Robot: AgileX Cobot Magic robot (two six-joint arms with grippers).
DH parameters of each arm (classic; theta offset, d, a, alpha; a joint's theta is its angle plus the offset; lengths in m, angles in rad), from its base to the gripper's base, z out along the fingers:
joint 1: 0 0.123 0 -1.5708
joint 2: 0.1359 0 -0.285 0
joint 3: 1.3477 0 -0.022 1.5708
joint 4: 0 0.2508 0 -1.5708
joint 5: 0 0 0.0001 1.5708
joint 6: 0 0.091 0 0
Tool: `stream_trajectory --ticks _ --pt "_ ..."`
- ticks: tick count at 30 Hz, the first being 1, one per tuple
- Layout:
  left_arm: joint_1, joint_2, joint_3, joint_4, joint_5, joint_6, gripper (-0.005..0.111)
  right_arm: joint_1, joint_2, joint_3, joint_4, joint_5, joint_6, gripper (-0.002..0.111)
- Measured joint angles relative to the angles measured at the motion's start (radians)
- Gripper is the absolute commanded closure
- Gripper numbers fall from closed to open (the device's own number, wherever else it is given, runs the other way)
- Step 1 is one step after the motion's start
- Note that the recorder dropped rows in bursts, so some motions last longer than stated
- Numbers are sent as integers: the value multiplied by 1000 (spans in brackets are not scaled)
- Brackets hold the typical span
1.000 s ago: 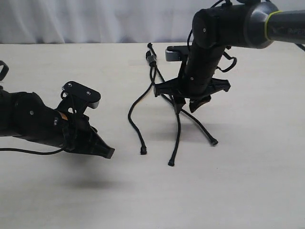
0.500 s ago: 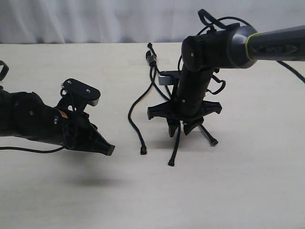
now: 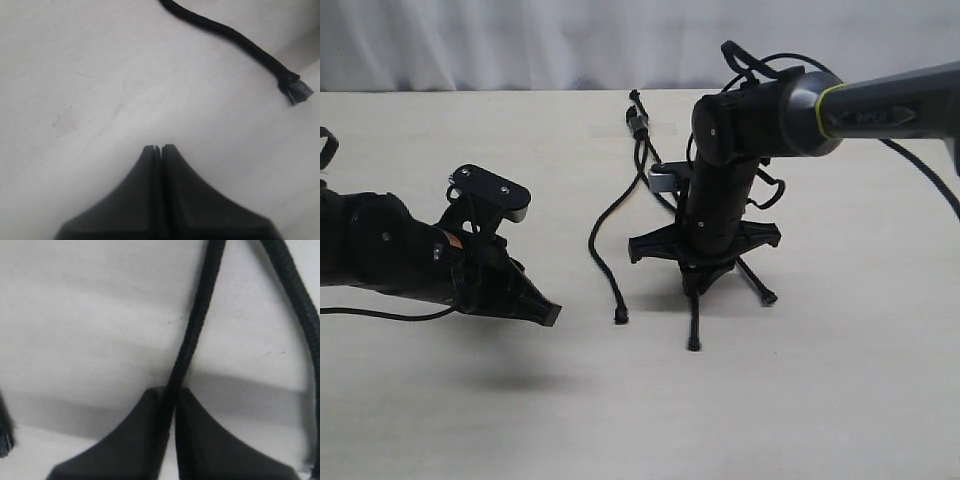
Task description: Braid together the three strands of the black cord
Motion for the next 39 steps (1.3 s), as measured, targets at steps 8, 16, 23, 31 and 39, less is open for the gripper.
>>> stream_trajectory --ticks 8,16,23,31,39 --pt "0 0 0 -2 25 0 107 2 -17 -1 -2 0 0 104" --pt "0 0 0 -2 27 0 107 2 -69 -1 69 -21 0 104" --pt "0 0 0 -2 38 0 107 2 -69 -1 198 -63 0 104" --pt "0 0 0 -2 56 2 107 48 -69 -1 278 -181 0 104" --pt "0 0 0 -2 60 2 107 101 -65 -1 331 -302 0 104"
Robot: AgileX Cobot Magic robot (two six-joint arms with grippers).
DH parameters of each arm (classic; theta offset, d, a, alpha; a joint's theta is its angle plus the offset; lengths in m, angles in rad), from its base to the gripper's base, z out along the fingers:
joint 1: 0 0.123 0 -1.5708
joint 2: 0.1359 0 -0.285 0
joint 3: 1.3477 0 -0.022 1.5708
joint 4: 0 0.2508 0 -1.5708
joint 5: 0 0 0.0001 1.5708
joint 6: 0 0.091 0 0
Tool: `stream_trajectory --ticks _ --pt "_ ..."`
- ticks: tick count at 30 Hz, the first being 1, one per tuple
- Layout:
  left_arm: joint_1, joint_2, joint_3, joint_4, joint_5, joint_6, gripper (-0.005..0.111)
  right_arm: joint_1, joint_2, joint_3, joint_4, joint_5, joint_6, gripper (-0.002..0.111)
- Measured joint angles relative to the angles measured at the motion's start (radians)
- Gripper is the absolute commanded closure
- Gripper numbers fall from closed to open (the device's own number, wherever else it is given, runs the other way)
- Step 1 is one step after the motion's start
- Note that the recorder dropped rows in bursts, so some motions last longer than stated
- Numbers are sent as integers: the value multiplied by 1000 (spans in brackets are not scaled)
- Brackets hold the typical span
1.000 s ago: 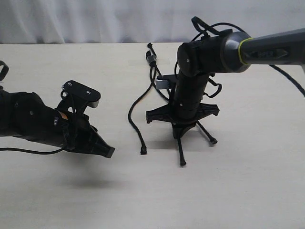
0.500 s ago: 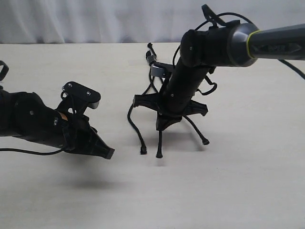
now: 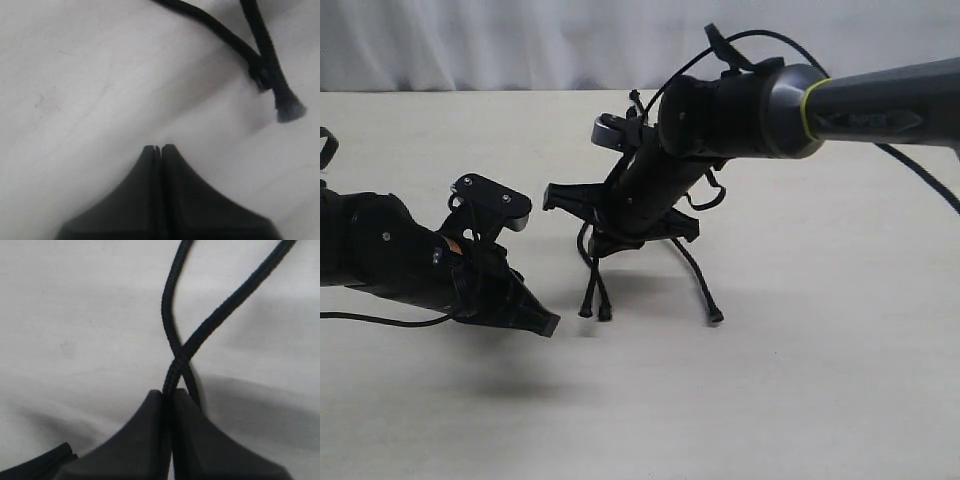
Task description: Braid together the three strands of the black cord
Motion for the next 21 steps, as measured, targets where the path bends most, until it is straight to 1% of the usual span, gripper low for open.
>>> stream_trajectory --ticks 7,8,12,15,18,21 --pt "0 0 0 0 0 0 107 30 55 0 86 -74 0 103" --pt "0 0 0 0 0 0 107 32 58 0 90 -80 0 102" --pt "0 0 0 0 0 0 107 32 60 0 97 -89 0 87" --pt "0 0 0 0 0 0 107 32 60 0 97 -89 0 79" --pt "0 0 0 0 0 0 107 32 63 0 97 -89 0 73" --pt "0 0 0 0 0 0 107 32 63 0 90 -85 0 73"
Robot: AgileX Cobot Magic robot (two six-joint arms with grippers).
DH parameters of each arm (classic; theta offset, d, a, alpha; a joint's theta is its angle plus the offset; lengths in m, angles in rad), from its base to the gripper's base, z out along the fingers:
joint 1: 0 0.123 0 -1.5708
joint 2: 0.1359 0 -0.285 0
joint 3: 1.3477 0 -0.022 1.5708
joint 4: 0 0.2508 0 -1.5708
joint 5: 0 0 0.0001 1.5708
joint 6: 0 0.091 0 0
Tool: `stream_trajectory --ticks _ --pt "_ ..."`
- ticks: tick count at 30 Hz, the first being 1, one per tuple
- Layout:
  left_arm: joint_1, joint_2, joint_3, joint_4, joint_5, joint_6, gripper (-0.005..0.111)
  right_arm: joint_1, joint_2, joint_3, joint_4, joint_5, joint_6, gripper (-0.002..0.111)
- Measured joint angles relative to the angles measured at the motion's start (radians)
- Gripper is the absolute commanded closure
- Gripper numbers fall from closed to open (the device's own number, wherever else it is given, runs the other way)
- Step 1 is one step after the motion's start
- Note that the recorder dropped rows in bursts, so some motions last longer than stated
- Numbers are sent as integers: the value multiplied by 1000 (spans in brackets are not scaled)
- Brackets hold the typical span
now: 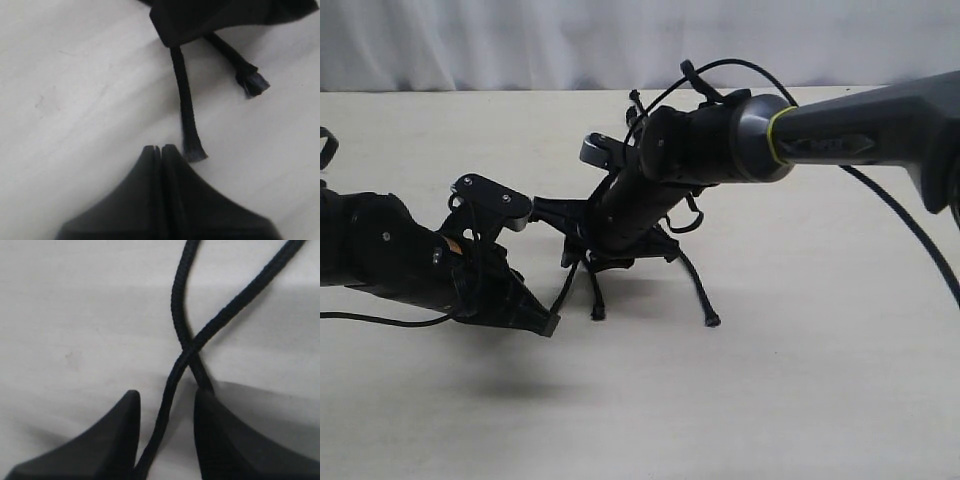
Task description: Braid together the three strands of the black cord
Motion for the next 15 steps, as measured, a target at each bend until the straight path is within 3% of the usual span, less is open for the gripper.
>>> stream_trajectory --ticks 7,15 --pt "0 0 0 0 0 0 107 0 -59 0 -201 121 0 73" --pt "0 0 0 0 0 0 107 30 2 0 -222 138 0 73"
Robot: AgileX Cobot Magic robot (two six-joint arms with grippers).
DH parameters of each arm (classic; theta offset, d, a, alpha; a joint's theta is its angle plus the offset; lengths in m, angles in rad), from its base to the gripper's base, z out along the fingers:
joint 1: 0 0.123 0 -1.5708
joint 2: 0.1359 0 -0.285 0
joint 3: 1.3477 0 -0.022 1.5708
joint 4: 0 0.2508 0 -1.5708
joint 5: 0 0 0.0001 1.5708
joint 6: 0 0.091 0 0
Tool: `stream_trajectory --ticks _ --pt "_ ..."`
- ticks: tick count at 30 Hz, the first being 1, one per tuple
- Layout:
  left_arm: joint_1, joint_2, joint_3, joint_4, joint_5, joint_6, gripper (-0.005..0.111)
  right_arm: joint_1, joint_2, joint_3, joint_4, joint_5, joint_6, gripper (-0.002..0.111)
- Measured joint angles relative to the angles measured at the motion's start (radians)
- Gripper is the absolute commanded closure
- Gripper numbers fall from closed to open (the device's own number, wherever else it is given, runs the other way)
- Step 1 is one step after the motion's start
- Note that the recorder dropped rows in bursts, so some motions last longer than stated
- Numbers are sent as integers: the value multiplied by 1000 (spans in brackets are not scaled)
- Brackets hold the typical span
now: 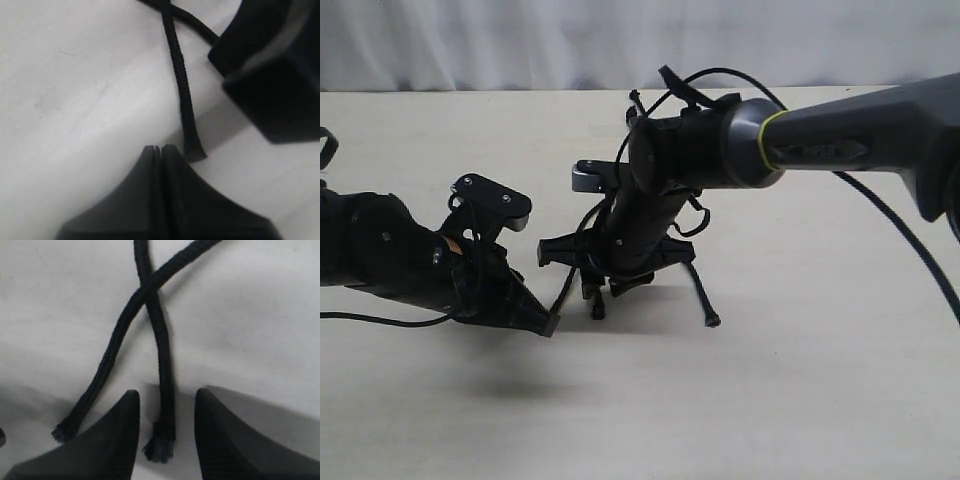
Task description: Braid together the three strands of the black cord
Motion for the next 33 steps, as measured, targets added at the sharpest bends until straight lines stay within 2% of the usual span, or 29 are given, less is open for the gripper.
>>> stream_trajectory --ticks 3,7,8,20,26,33 --pt "0 0 0 0 0 0 107 5 13 0 2 -7 0 77" --pt "0 0 0 0 0 0 107 5 22 -5 4 -7 2 102" --pt "0 0 0 0 0 0 107 5 24 -5 4 -7 2 104" --pt "-2 0 0 0 10 0 107 5 -9 -1 -45 40 2 104" --pt "-60 0 0 0 10 42 107 5 -12 -1 -47 49 2 104" --pt "-65 0 0 -37 14 60 107 -37 -12 -1 -36 66 2 104"
